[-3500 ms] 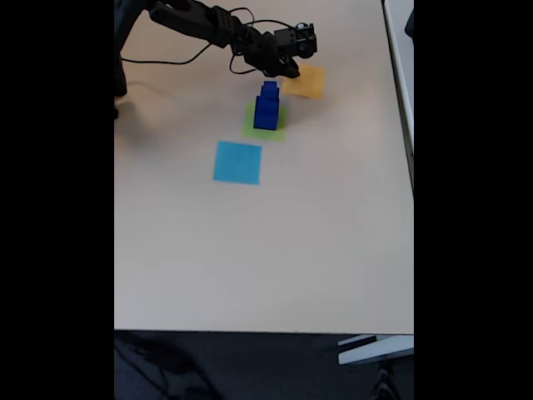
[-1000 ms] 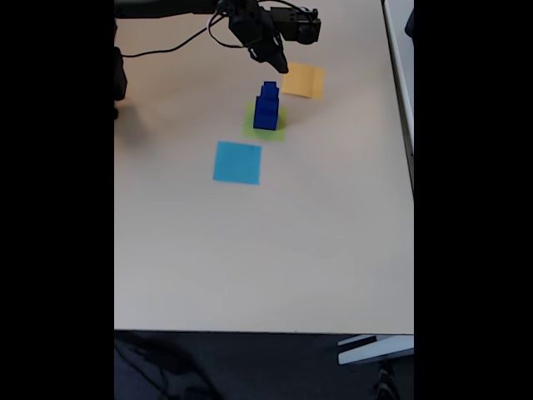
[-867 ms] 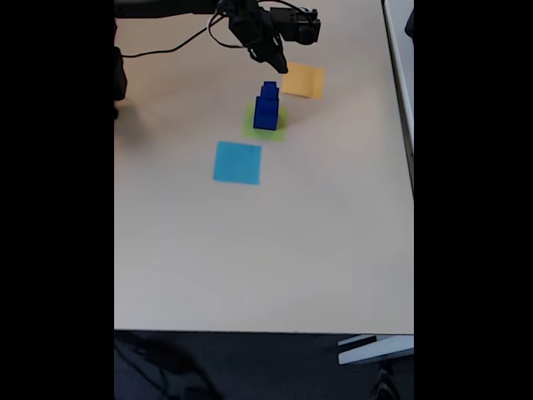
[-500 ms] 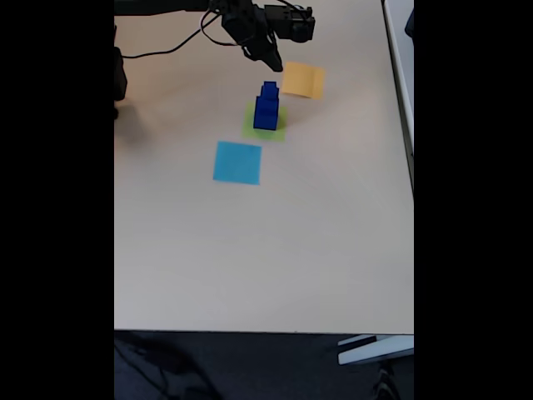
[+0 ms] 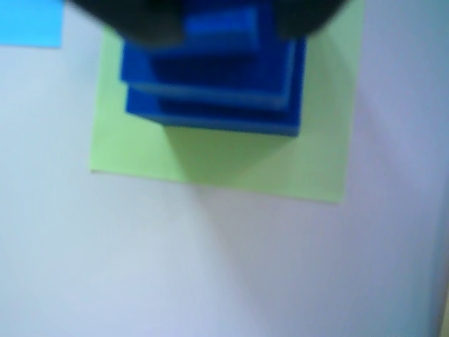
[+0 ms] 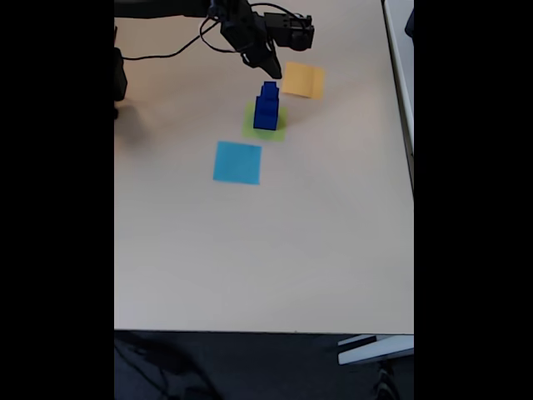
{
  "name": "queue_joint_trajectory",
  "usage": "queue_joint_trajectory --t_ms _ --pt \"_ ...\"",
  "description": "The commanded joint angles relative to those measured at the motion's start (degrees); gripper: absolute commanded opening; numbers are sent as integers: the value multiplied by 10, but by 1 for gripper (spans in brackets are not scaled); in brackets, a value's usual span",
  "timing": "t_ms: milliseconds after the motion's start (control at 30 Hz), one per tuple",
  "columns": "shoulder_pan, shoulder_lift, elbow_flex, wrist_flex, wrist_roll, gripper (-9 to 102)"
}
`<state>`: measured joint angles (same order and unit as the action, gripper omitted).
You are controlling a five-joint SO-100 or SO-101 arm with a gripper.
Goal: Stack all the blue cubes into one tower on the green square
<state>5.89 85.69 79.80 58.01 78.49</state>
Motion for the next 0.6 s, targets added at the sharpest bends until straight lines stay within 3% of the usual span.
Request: queue_joint_trajectory --t_ms 0,567 --pt "3 45 -2 -15 -6 0" --pt "10 45 21 -33 -12 1"
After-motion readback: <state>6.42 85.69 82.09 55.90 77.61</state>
